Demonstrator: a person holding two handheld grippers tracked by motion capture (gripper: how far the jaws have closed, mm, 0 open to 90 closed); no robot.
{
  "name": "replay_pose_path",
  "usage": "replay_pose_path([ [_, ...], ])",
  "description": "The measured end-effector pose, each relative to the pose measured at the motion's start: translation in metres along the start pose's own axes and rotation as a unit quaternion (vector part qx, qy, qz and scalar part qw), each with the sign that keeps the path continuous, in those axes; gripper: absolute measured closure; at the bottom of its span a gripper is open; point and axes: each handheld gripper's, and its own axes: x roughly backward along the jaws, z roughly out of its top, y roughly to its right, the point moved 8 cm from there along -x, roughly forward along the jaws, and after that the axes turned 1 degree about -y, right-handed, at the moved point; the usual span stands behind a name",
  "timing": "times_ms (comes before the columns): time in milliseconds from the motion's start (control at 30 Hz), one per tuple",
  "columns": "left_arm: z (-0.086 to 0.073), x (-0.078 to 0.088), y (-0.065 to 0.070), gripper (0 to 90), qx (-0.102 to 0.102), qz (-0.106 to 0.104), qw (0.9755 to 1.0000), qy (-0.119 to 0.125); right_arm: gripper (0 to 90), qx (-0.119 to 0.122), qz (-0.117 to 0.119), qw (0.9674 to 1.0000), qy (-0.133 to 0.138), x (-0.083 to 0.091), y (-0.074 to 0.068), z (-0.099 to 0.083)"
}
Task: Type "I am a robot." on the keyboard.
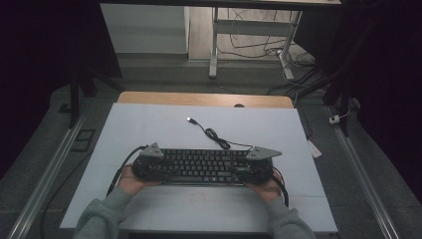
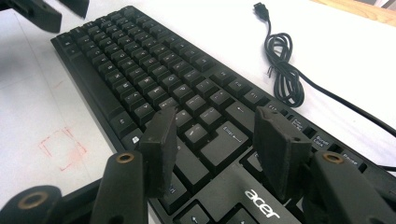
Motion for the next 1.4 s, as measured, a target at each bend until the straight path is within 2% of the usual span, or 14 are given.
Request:
replay_pose_path([
  [200,-0.003,-0.007,0.005,79.6,-0.008,-0.008,0.9999,-0.011,50.3,0.003,0.0,1.0,-0.004,-0.002,0.0,-0.001],
  [367,-0.005,-0.012,0.01,88.1,-0.018,-0.015,0.9995,-0.021,50.3,0.004,-0.001,0.9999,-0.01,-0.004,0.0,-0.003],
  [1167,-0.014,-0.034,0.012,88.9,-0.03,0.004,0.9981,-0.054,49.9,0.004,0.001,0.9999,-0.012,-0.006,0.0,-0.003],
  [1400,-0.015,-0.035,0.012,89.0,-0.031,0.005,0.9981,-0.053,49.5,0.004,0.003,0.9999,-0.011,-0.006,0.0,-0.003],
])
